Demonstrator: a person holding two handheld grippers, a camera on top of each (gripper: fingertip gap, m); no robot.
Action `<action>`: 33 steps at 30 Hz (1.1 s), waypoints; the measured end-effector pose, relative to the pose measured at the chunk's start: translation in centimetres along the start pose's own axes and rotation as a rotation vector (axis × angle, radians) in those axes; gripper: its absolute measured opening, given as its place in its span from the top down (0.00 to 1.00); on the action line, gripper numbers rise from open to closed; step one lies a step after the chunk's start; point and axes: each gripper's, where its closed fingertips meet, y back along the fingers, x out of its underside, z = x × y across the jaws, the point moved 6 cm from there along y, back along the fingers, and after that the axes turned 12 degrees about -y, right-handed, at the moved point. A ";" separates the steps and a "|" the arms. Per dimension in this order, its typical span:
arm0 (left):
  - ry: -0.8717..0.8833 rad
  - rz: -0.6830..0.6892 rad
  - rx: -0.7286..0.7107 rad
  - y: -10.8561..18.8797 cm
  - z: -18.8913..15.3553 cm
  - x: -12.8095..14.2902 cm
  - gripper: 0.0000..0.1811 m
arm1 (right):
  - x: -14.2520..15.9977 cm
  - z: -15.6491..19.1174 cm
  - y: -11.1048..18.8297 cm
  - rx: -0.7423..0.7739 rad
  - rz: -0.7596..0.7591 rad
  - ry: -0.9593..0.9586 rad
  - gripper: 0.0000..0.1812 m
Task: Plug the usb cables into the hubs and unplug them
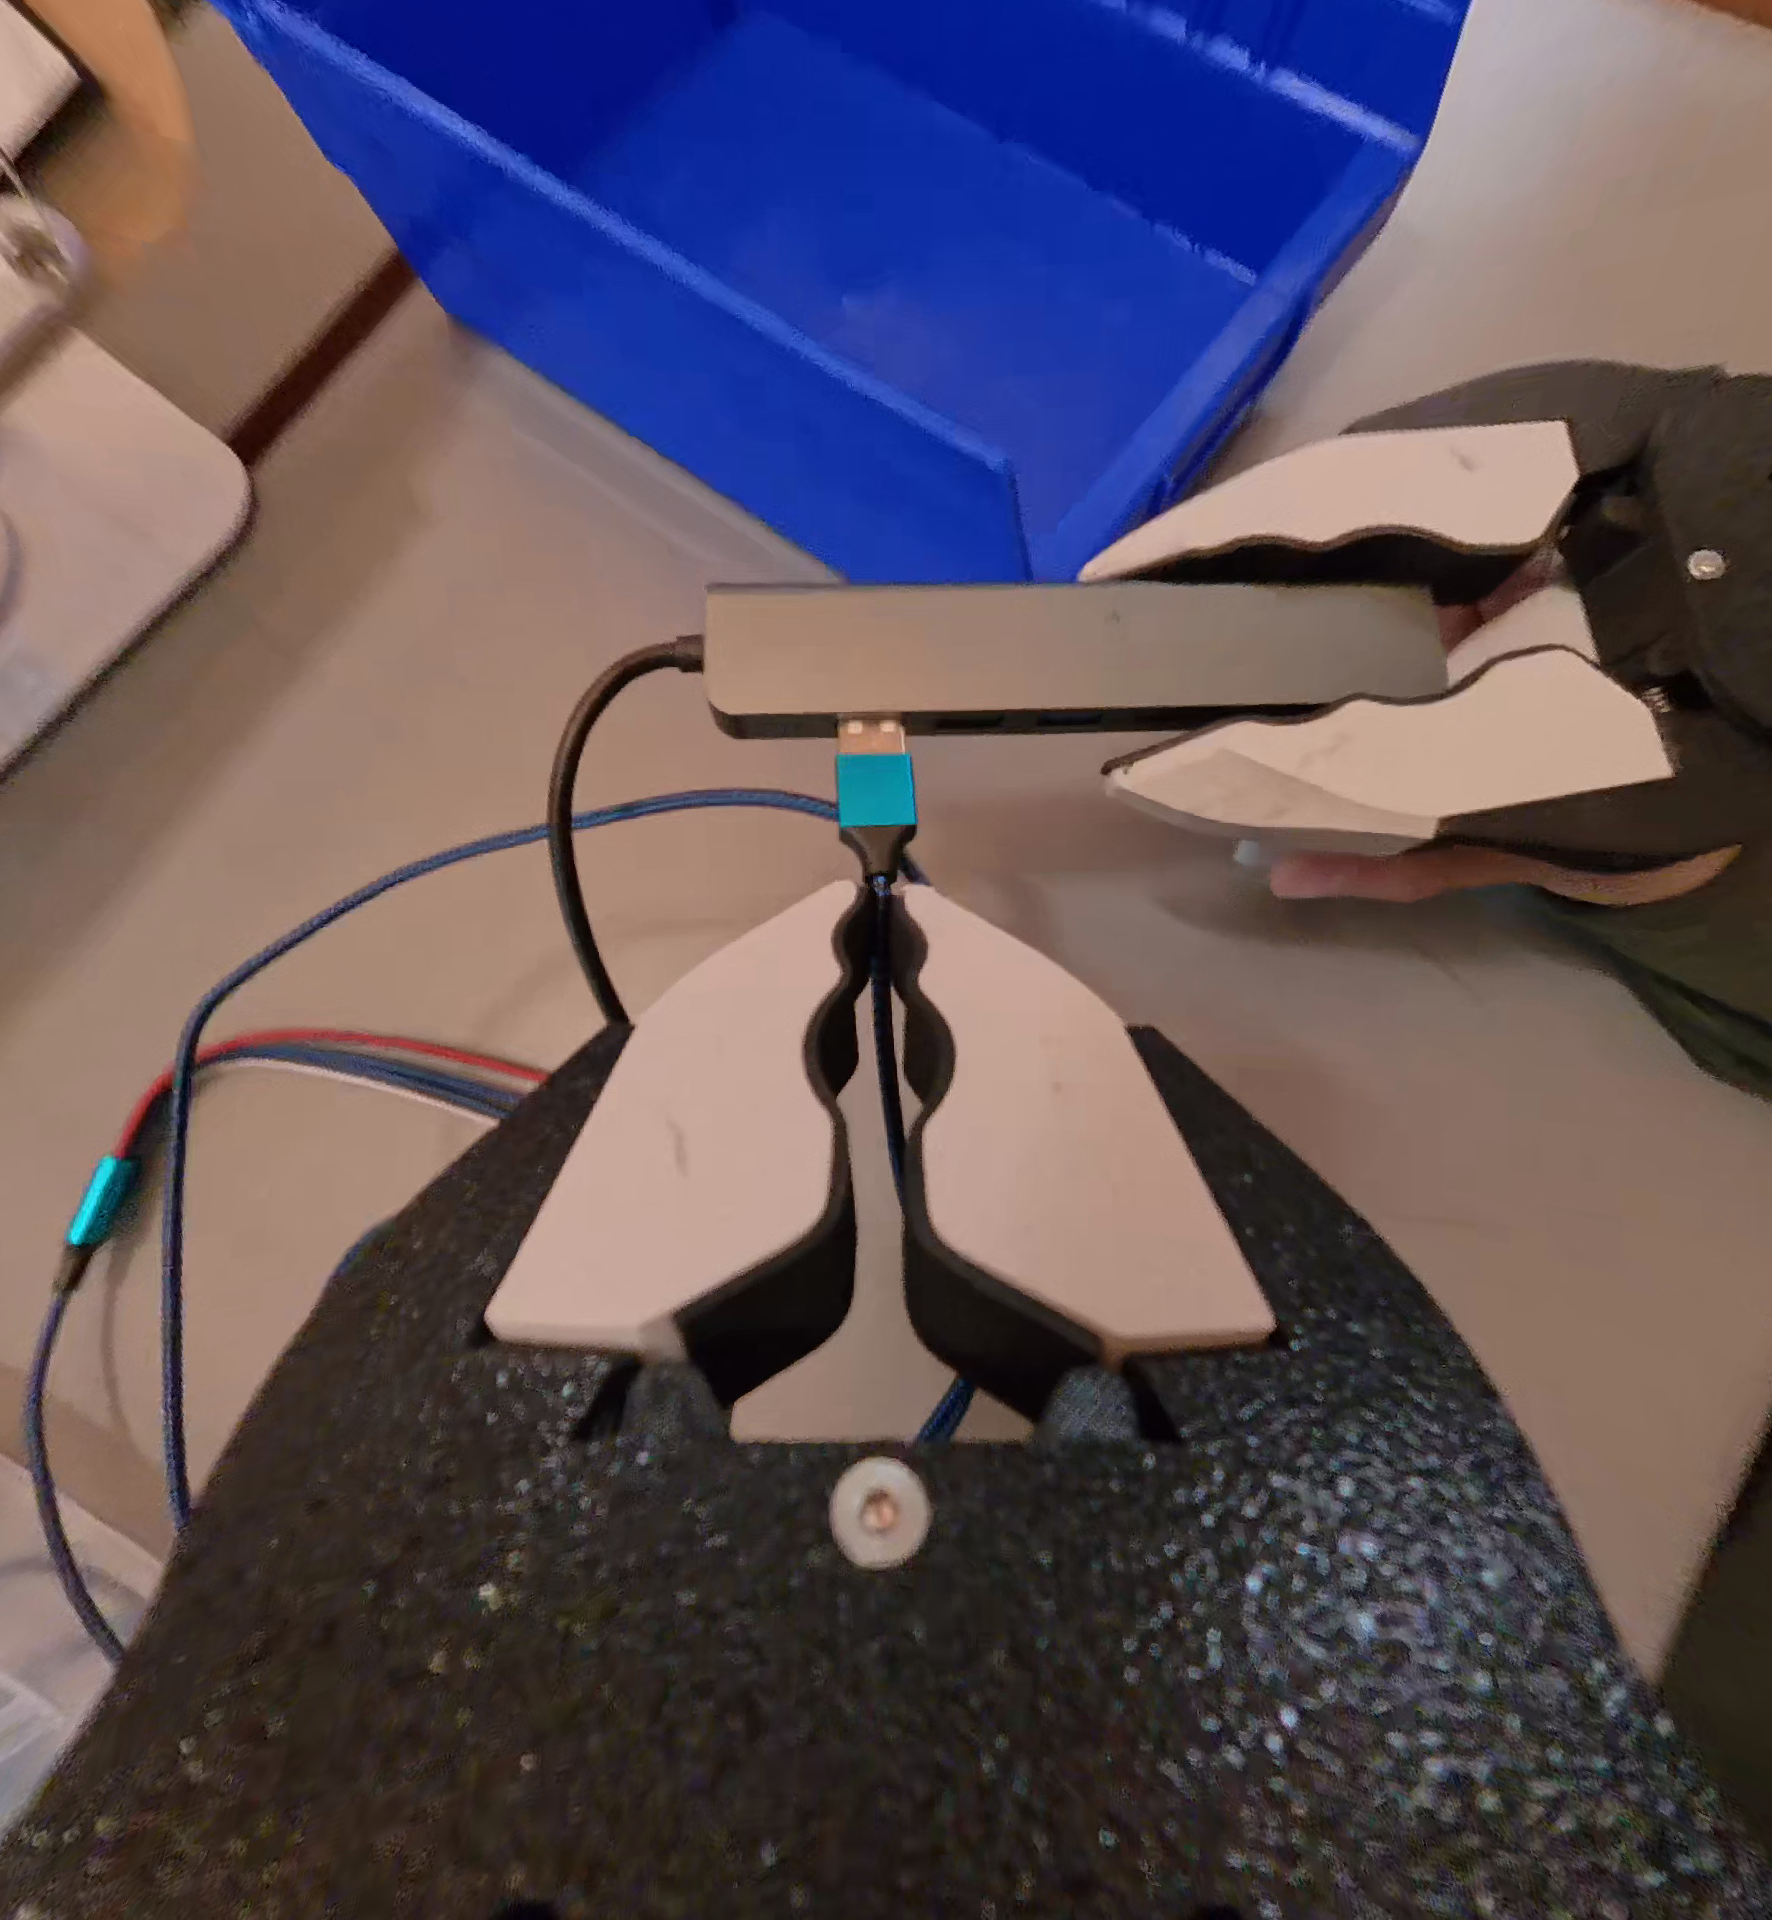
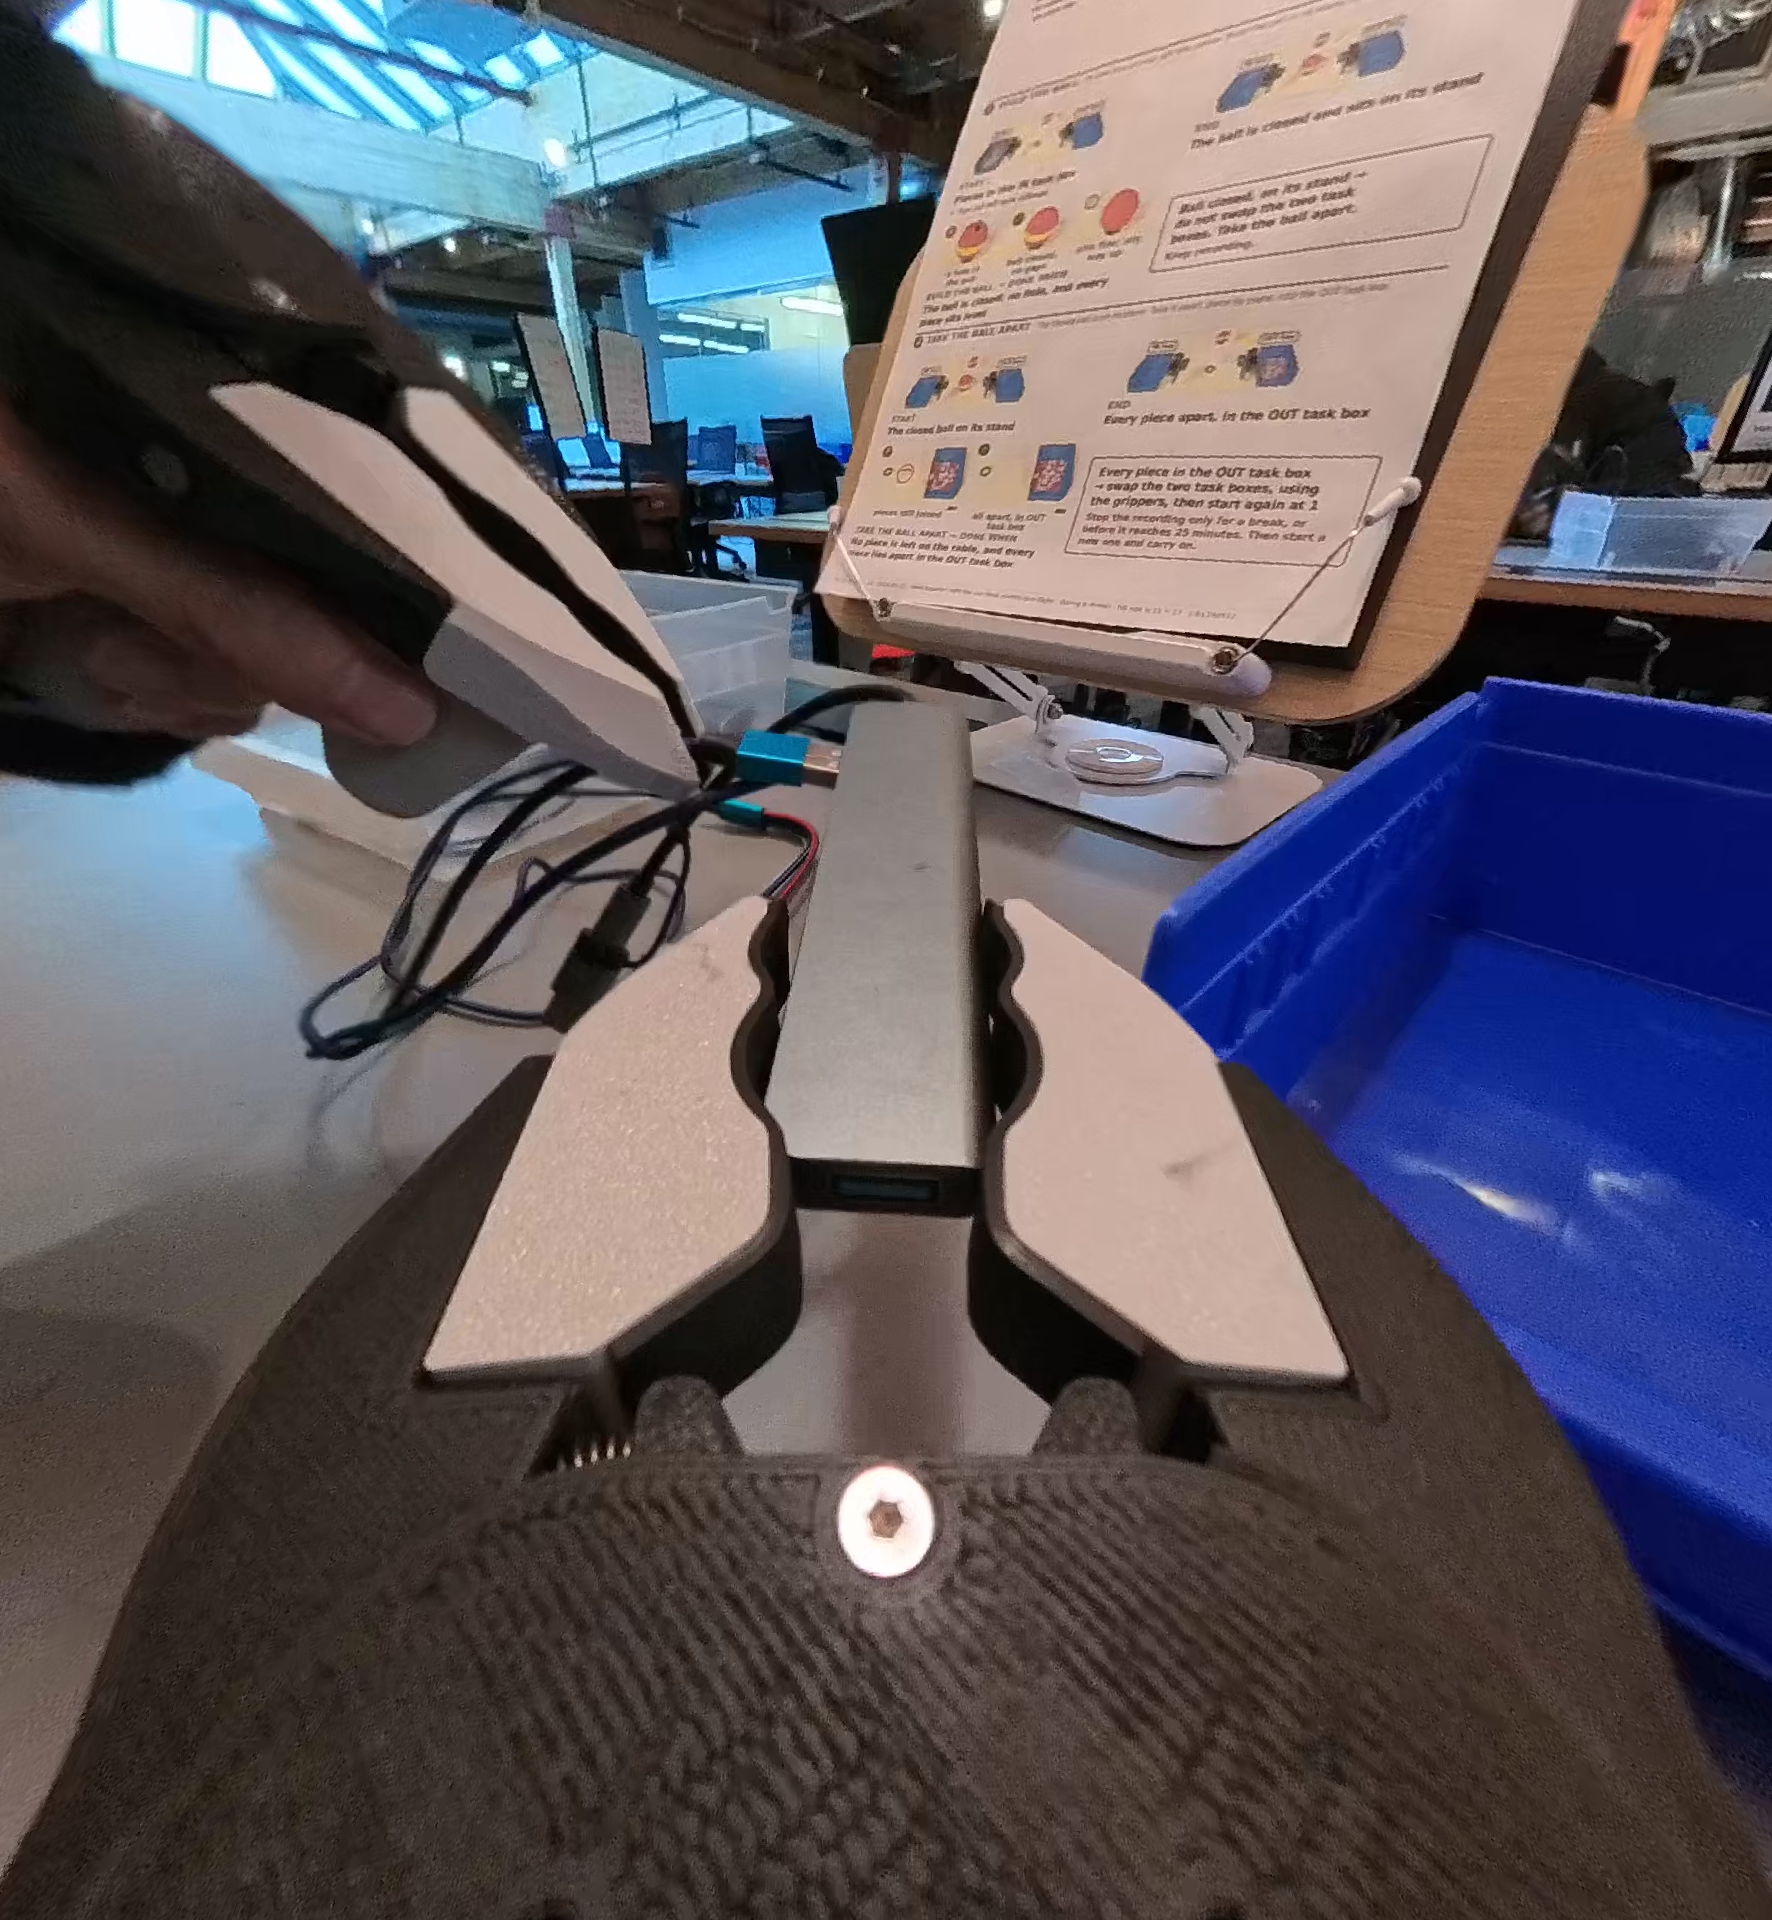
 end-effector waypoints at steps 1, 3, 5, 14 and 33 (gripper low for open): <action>-0.009 -0.041 -0.034 -0.1 0.0 -0.3 0.99 | -0.1 -0.2 0.1 0.003 -0.009 -0.022 0.80; -0.028 -0.117 -0.087 -0.5 -0.2 -0.5 0.99 | -0.2 -0.6 0.2 0.017 -0.028 -0.055 0.80; -0.061 -0.193 -0.157 -1.0 -0.2 -0.4 0.98 | -0.3 -0.8 0.3 0.035 -0.042 -0.064 0.80; -0.055 -0.381 -0.204 -2.1 -0.9 0.0 0.88 | -0.4 -0.7 0.4 0.033 -0.054 -0.065 0.80; -0.082 -0.366 -0.271 -2.6 -0.7 0.3 0.93 | -0.2 -0.1 0.2 -0.034 -0.016 -0.031 0.80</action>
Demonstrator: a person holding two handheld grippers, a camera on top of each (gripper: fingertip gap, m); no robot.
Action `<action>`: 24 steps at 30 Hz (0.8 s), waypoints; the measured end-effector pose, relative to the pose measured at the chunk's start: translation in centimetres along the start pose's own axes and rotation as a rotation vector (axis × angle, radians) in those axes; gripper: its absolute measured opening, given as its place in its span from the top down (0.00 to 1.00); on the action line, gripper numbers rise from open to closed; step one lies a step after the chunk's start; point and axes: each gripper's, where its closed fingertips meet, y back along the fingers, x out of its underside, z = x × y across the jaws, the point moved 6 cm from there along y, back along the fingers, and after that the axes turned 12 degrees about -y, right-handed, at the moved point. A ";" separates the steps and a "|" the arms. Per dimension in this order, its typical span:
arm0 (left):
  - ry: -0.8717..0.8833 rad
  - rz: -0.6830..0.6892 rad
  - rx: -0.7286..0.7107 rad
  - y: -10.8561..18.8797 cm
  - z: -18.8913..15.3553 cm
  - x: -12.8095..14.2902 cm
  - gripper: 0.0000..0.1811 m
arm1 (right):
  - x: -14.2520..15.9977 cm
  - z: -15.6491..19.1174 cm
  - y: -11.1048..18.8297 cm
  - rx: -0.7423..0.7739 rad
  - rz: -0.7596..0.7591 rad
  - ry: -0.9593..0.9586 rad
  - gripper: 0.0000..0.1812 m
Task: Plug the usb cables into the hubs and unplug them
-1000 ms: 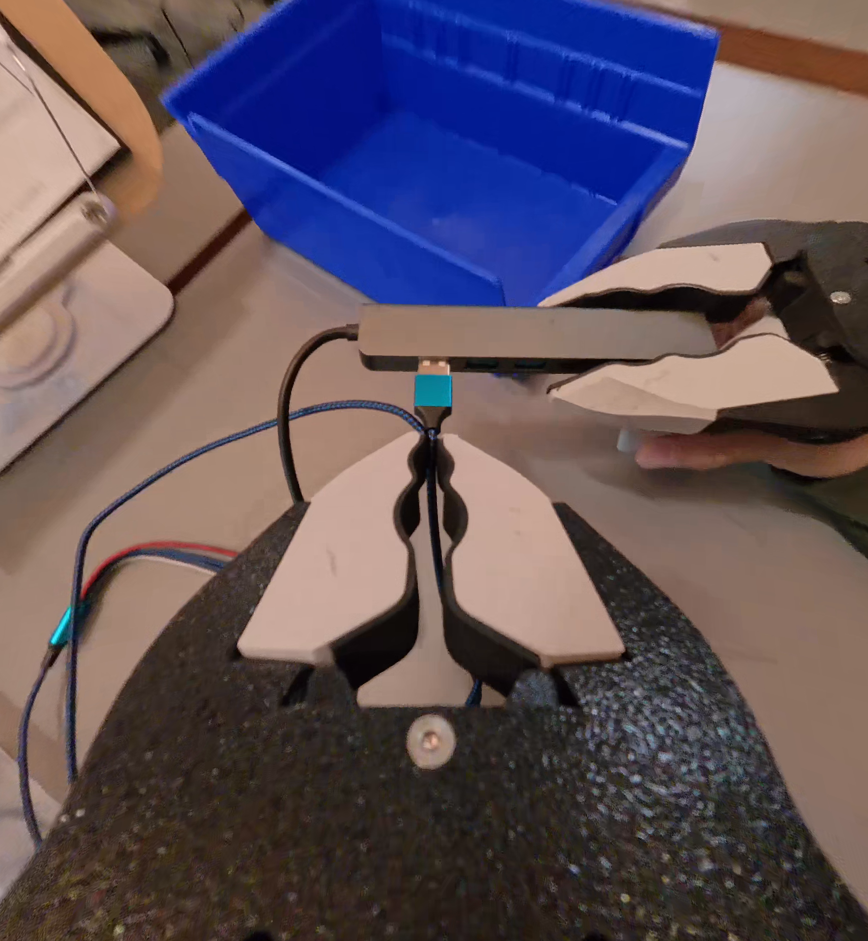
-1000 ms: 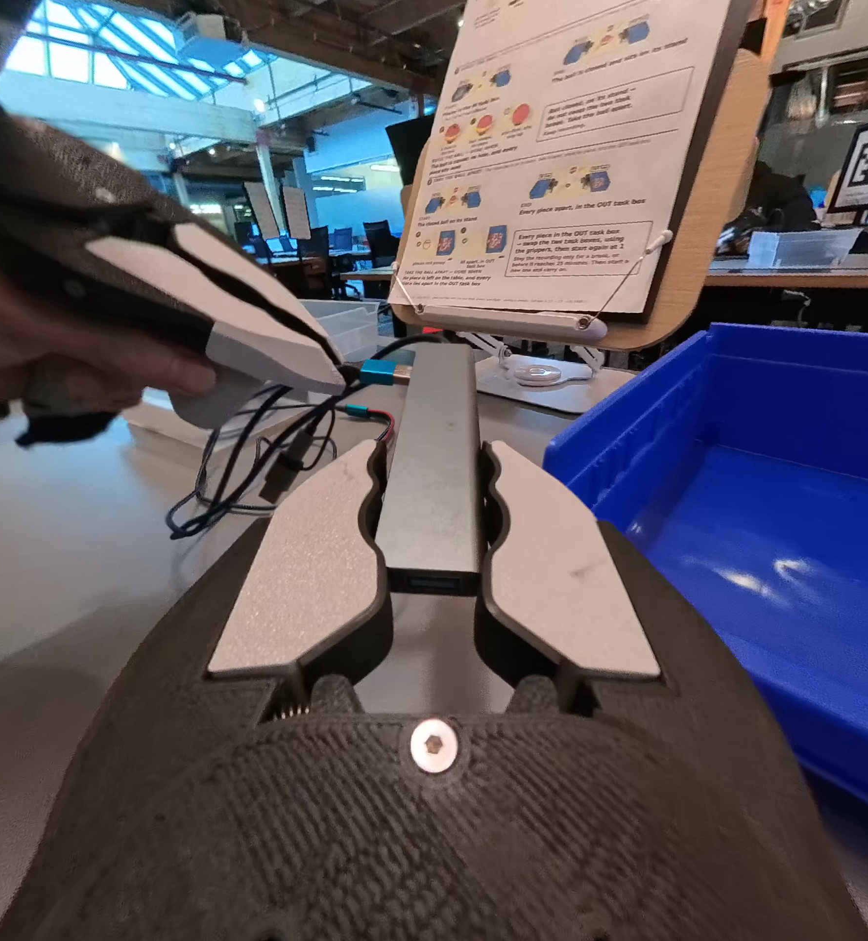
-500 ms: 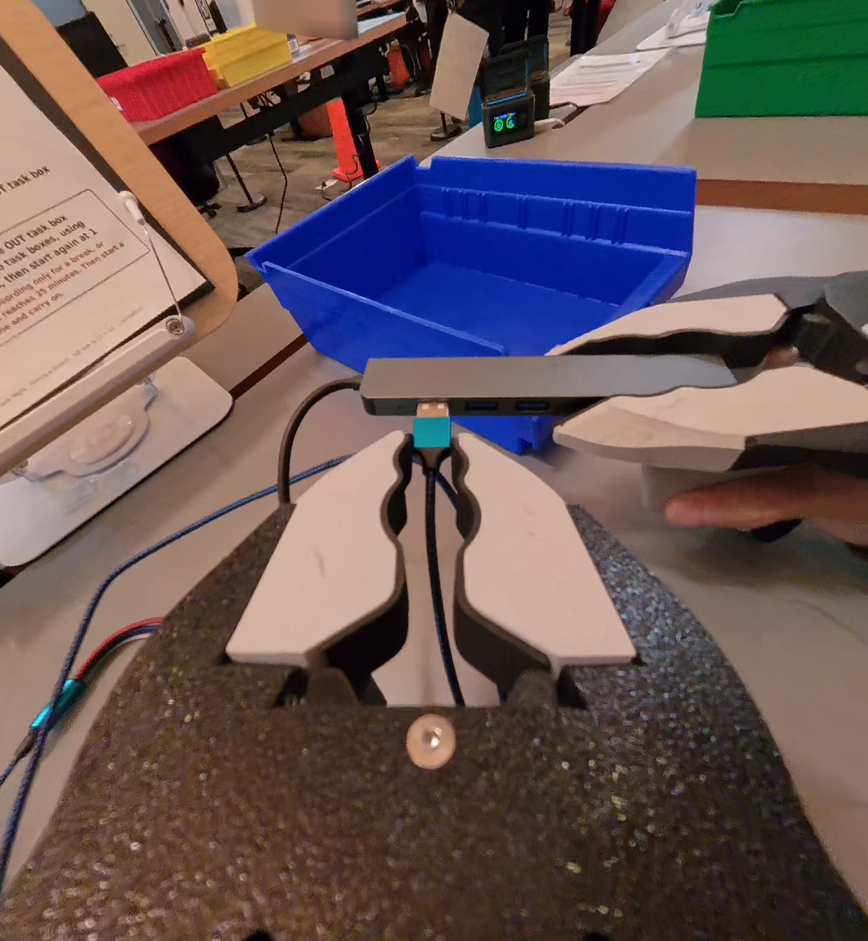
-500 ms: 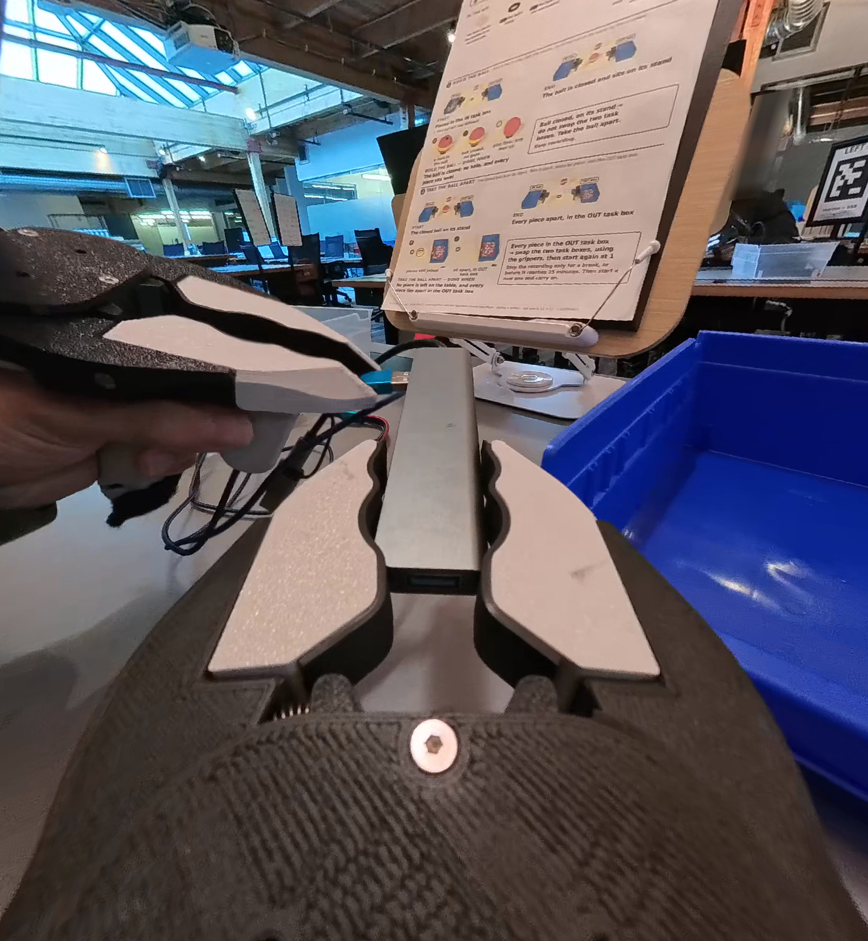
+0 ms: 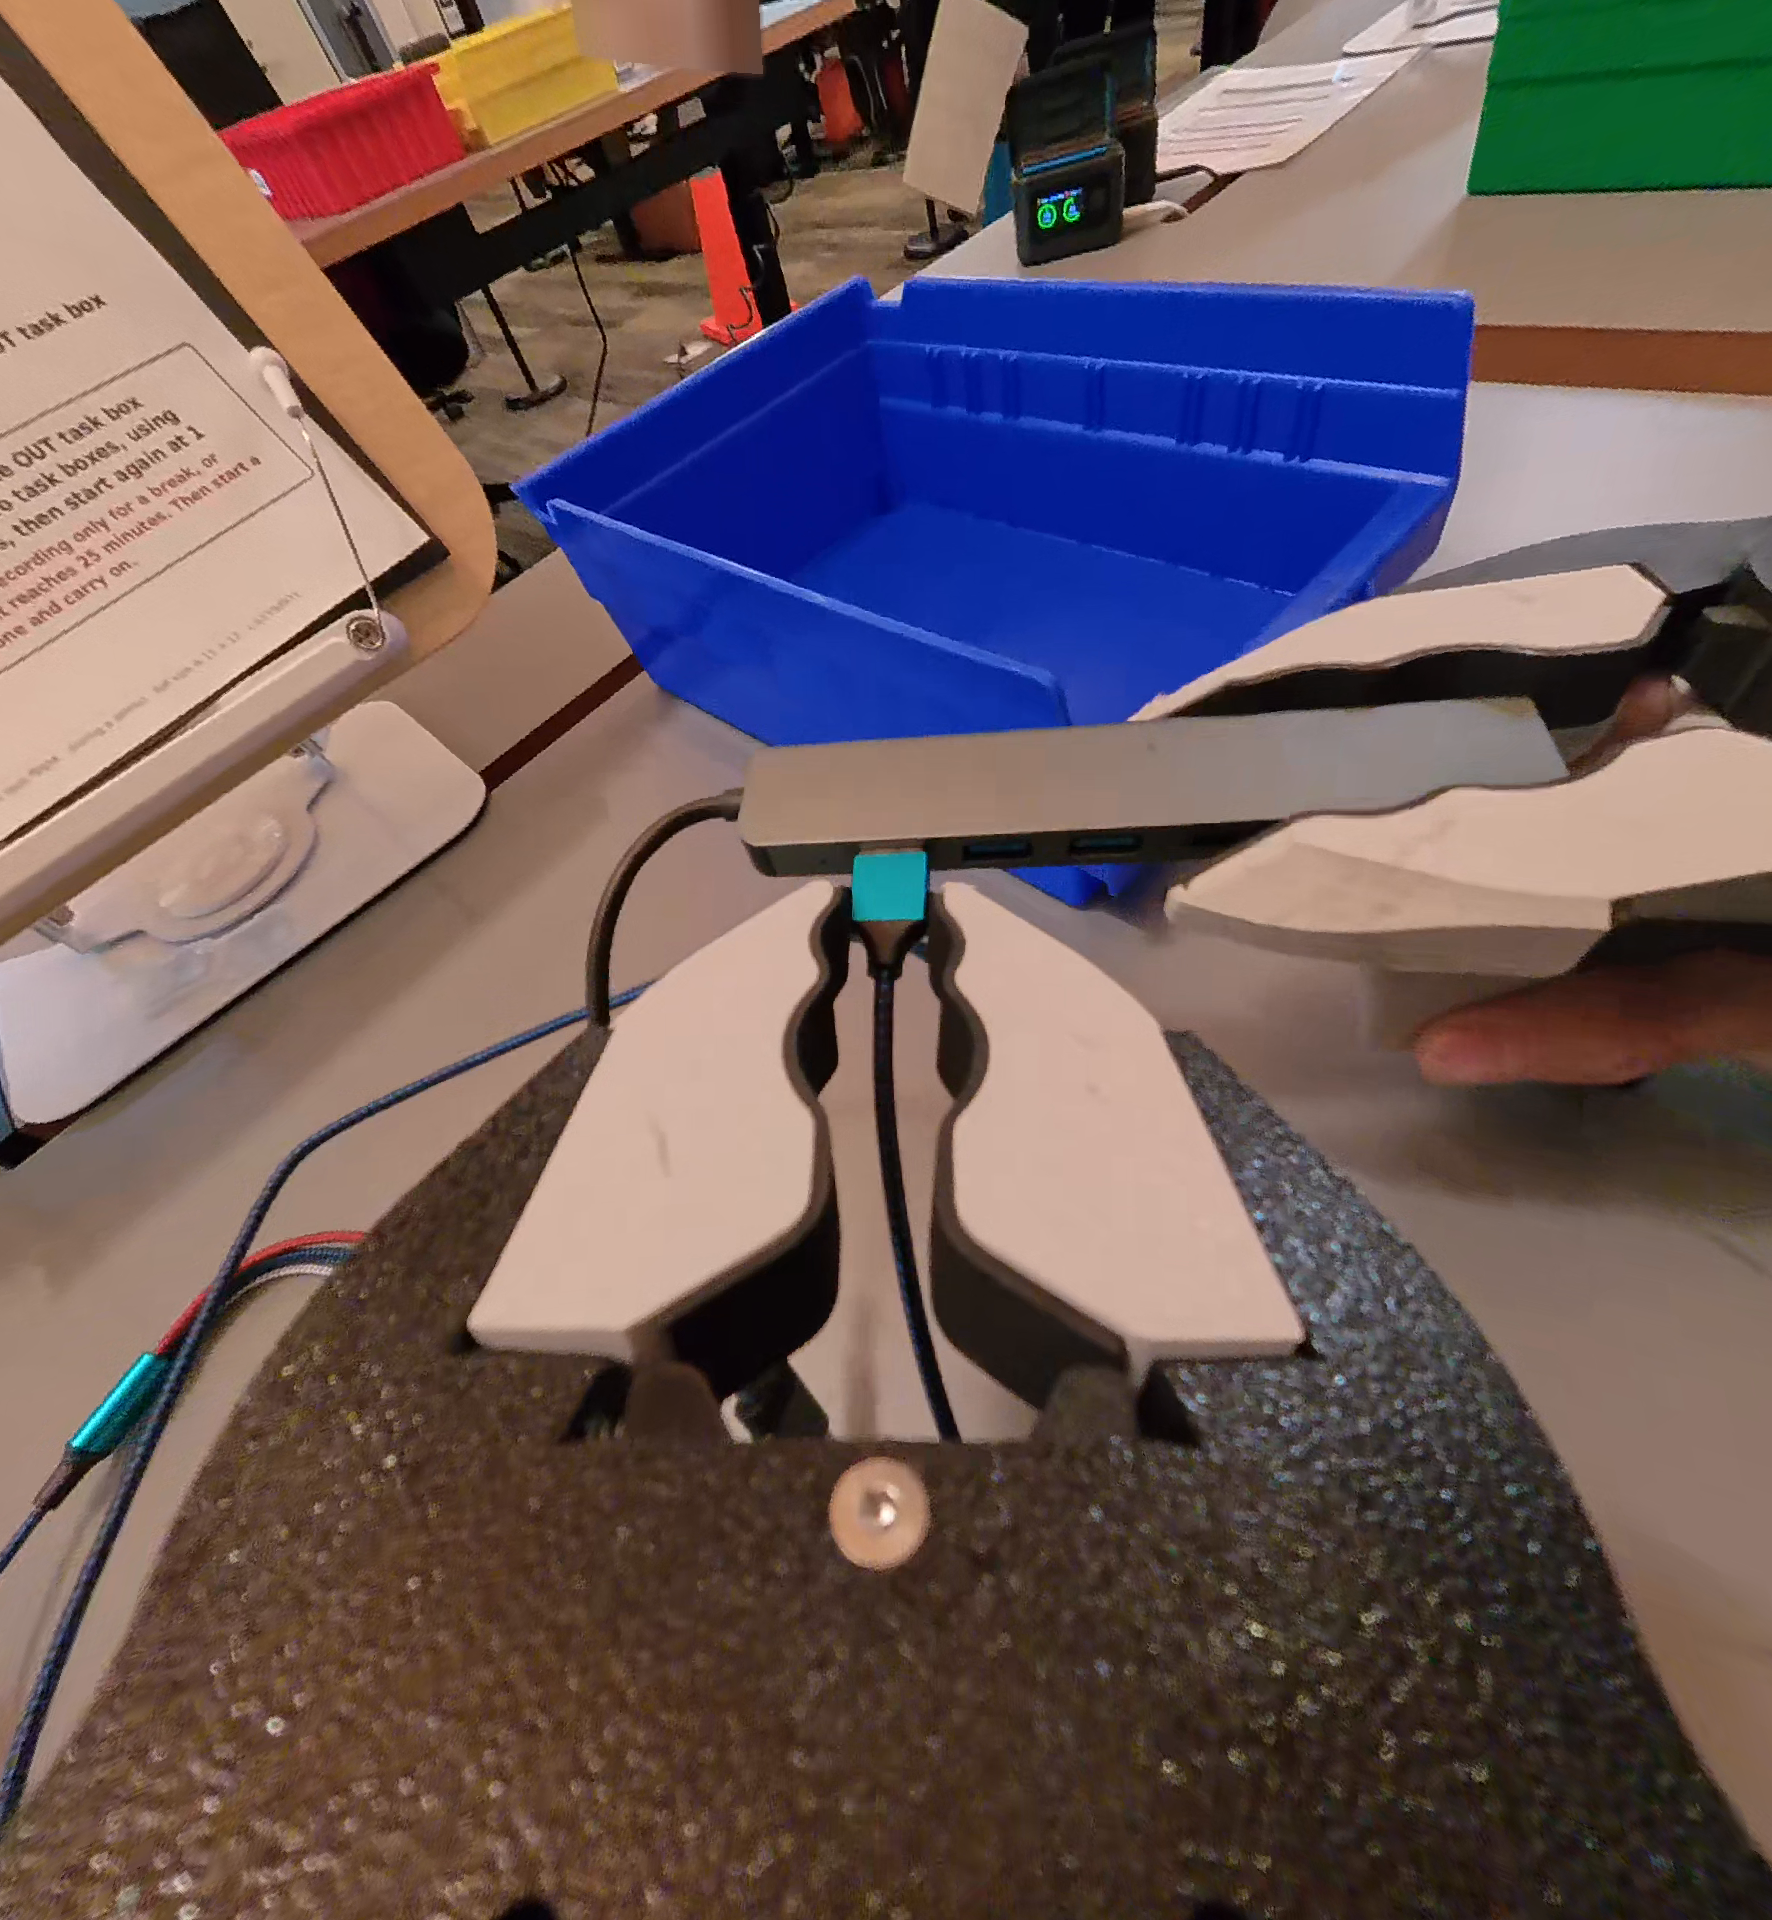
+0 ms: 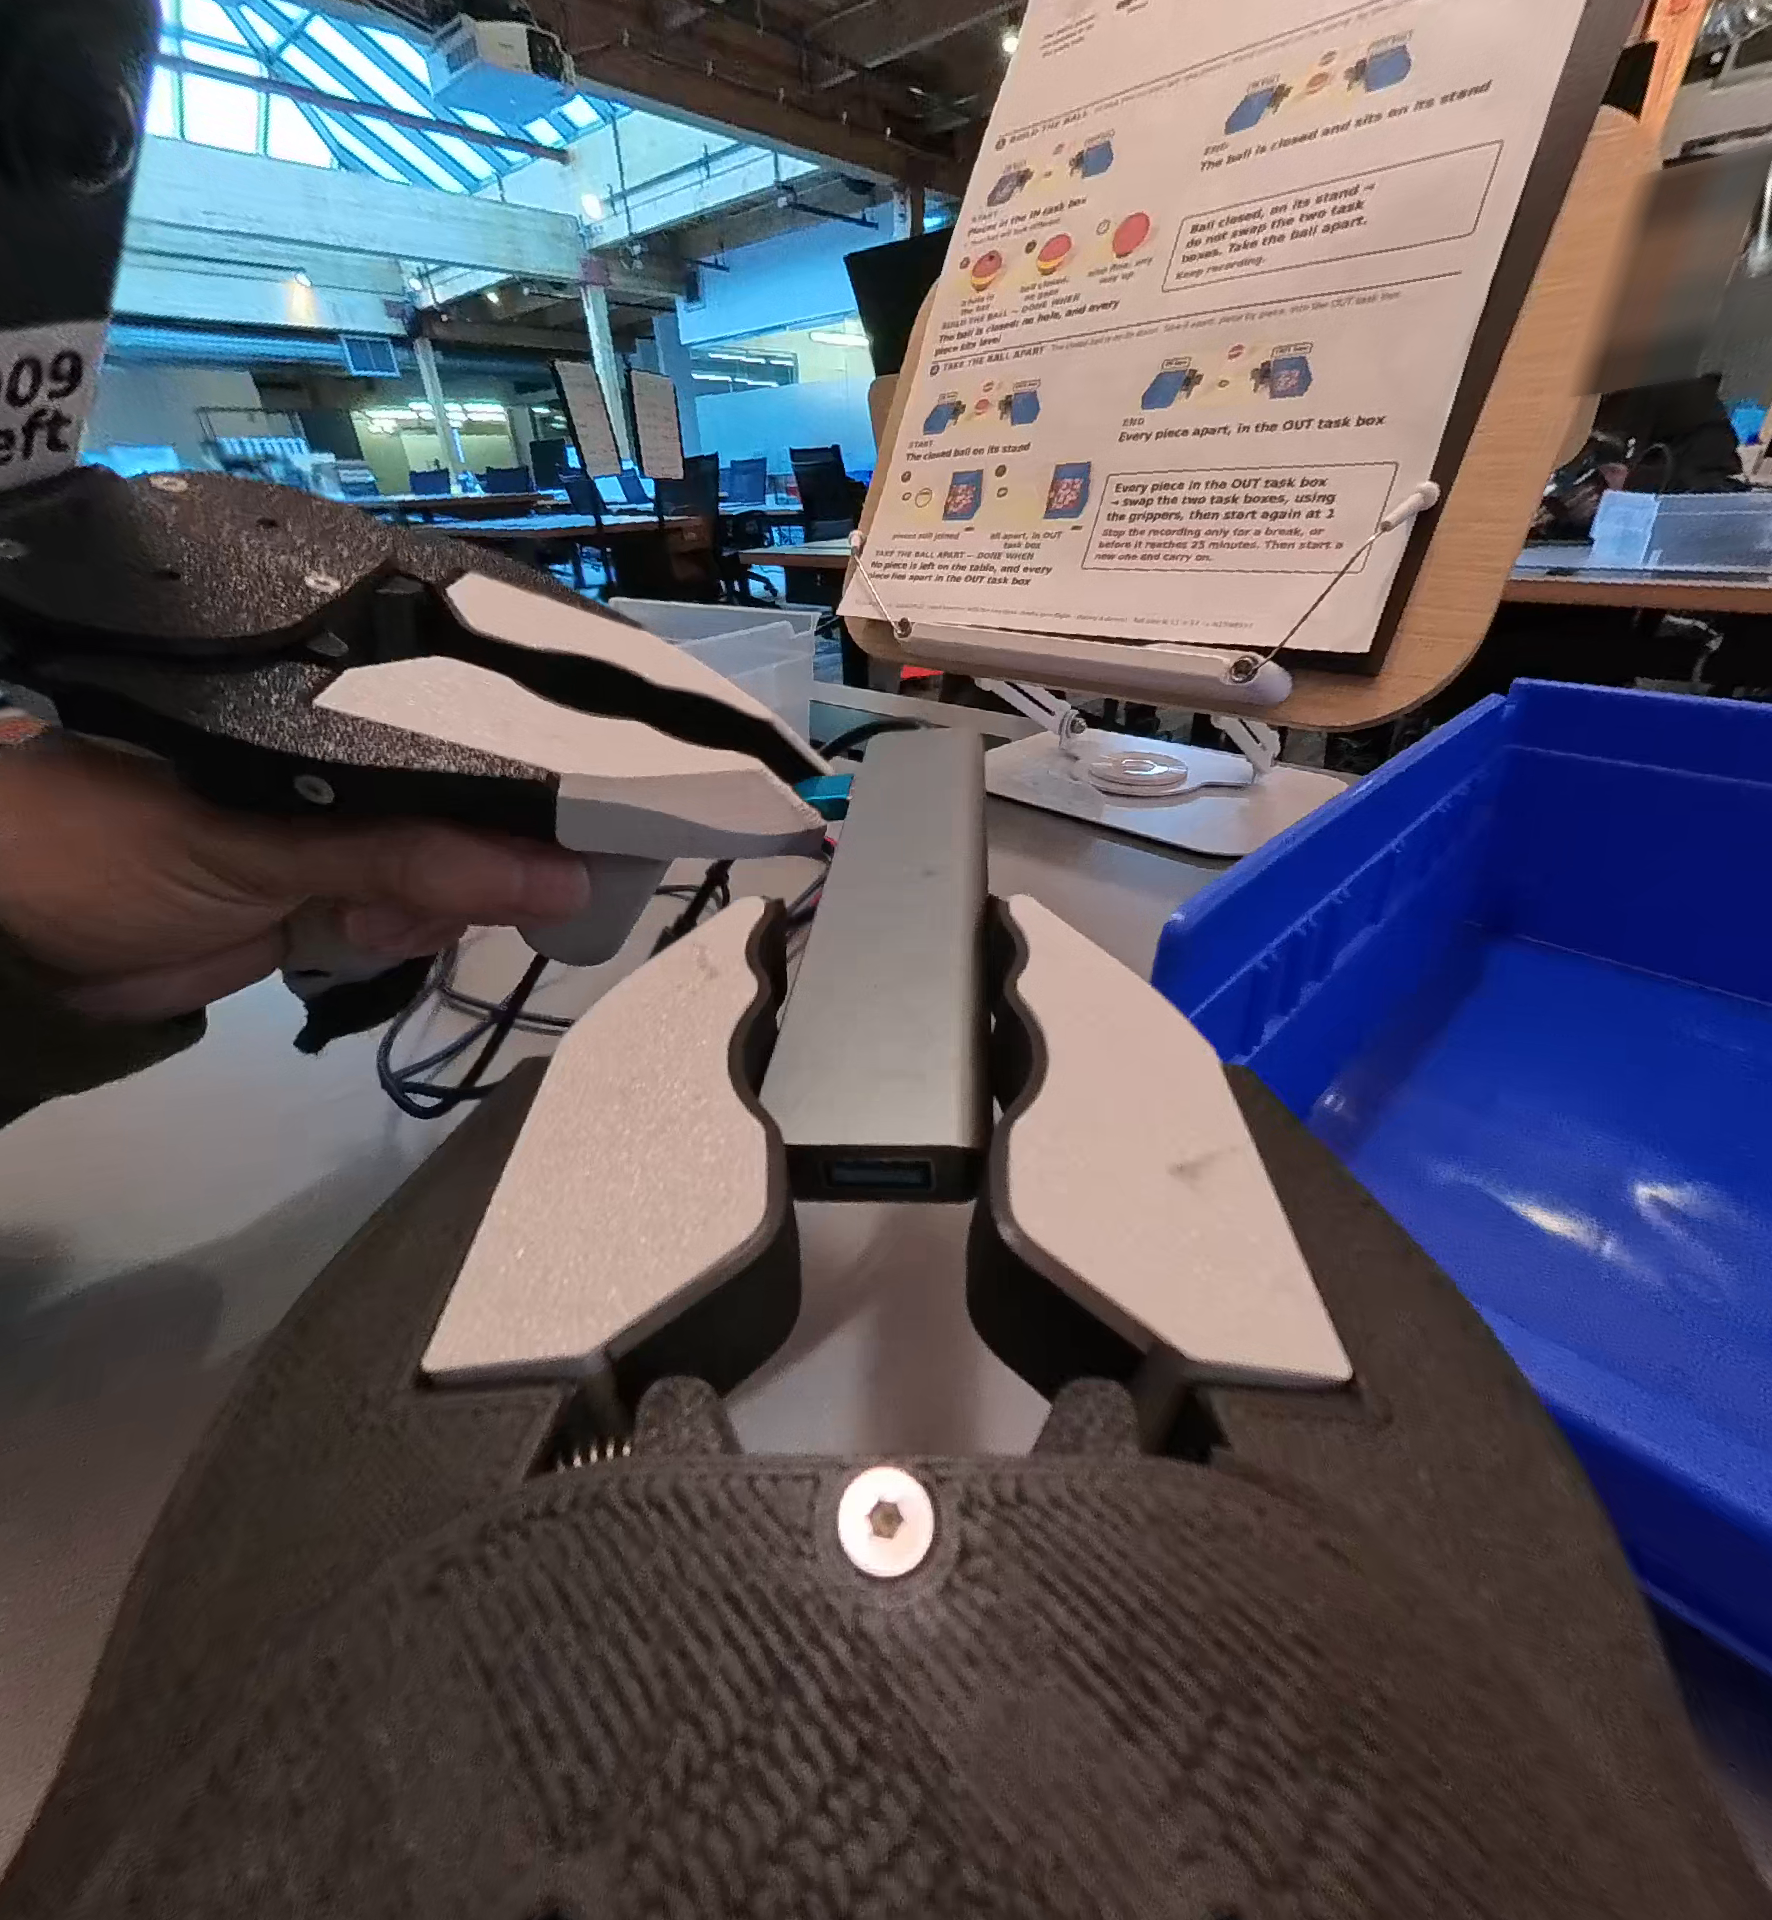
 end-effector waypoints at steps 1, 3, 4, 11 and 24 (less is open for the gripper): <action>-0.009 -0.002 -0.003 0.0 -0.1 0.0 0.93 | -0.1 -0.1 0.1 -0.003 -0.010 -0.008 0.80; -0.024 -0.025 -0.005 0.3 -0.3 -0.4 0.93 | -0.3 0.1 0.3 -0.006 -0.047 -0.005 0.80; -0.029 -0.038 0.000 0.6 -0.3 -0.7 0.92 | -0.7 0.2 0.4 -0.018 -0.062 -0.007 0.80; 0.014 -0.186 -0.096 7.7 3.3 -1.8 0.74 | -8.1 -1.9 5.9 -0.149 -0.131 0.112 0.80; 0.112 -0.040 -0.046 9.8 4.5 4.7 0.74 | -13.9 -13.3 3.5 0.216 0.007 0.108 0.80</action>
